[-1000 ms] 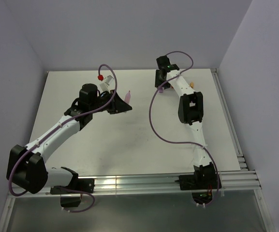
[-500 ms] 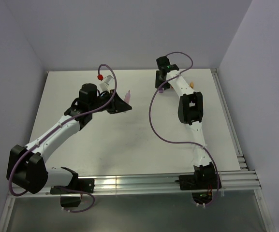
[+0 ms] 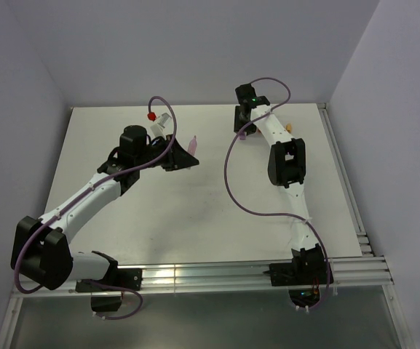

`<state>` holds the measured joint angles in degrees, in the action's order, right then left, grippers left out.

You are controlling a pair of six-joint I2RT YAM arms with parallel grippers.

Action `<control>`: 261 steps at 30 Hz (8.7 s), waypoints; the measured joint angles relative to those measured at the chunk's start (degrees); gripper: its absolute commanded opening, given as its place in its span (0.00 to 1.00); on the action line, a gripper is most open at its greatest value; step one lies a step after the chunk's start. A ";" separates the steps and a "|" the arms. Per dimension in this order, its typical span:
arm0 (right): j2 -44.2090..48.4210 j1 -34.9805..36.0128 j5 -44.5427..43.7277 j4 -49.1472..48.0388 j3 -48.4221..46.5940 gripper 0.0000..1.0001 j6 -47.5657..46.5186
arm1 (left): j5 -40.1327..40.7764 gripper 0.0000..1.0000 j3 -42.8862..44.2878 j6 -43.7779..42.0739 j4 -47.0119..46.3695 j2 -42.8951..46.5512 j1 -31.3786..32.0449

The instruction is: Insert the pens into the pen caps

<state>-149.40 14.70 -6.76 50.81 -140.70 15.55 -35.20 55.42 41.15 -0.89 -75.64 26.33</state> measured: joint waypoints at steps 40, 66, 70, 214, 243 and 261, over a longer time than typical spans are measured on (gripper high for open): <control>7.63 -0.48 2.19 -6.56 16.13 0.00 2.32 | -1.44 0.00 -2.01 0.79 -2.86 -0.02 -0.11; 59.91 4.39 12.20 -23.47 49.22 0.00 19.52 | 11.93 0.00 7.08 4.57 -14.29 -15.82 12.09; 59.91 6.84 11.98 -23.76 49.79 0.00 19.61 | 12.94 0.00 9.29 3.96 -15.21 -17.97 12.87; 61.16 30.18 -5.84 -33.27 46.84 0.00 5.86 | 7.39 0.00 10.21 -6.91 -5.05 -2.93 2.16; 62.73 30.75 -3.13 -38.82 50.23 0.00 5.81 | 6.03 0.00 12.09 -9.97 -0.74 -1.79 0.92; 63.60 32.09 -5.33 -40.96 52.74 0.00 5.81 | 5.90 0.00 13.40 -10.73 2.95 -1.79 0.92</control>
<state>-85.80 46.78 -12.10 9.85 -87.96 21.37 -29.30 68.82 30.41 2.07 -77.43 27.24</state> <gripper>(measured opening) 0.349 0.239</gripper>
